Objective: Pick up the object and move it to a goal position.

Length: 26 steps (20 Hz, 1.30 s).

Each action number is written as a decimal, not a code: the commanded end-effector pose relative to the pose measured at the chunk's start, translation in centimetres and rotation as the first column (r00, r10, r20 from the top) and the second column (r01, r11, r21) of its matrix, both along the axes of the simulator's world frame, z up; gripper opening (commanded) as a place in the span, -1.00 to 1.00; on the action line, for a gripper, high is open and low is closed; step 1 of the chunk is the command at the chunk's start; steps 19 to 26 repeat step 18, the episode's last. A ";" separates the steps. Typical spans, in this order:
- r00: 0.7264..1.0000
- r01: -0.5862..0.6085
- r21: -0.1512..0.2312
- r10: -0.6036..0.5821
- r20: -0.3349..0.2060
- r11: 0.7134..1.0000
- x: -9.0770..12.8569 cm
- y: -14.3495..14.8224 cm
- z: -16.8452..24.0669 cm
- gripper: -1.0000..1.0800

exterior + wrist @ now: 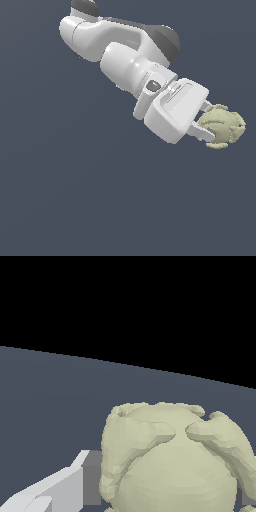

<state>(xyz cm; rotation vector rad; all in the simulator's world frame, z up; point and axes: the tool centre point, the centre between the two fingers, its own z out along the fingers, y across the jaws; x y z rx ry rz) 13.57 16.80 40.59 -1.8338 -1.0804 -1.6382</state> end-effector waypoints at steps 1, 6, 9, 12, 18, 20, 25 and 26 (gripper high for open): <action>0.998 -0.031 0.025 0.029 0.050 0.999 -0.3 -0.1 1.8 -1.00; 0.989 -0.083 0.060 0.075 0.124 0.995 -0.9 -0.1 4.3 -1.00; 0.983 -0.108 0.074 0.096 0.155 0.991 -1.3 -0.1 5.4 -1.00; 0.978 -0.127 0.083 0.110 0.177 0.988 -1.6 -0.1 6.1 -1.00; 0.974 -0.141 0.089 0.123 0.190 0.986 -1.8 0.1 6.5 -1.00; 0.974 -0.141 0.089 0.123 0.190 0.986 -1.8 0.1 6.5 -1.00; 0.974 -0.141 0.089 0.123 0.190 0.986 -1.8 0.1 6.5 -1.00; 0.974 -0.141 0.089 0.123 0.190 0.986 -1.8 0.1 6.5 -1.00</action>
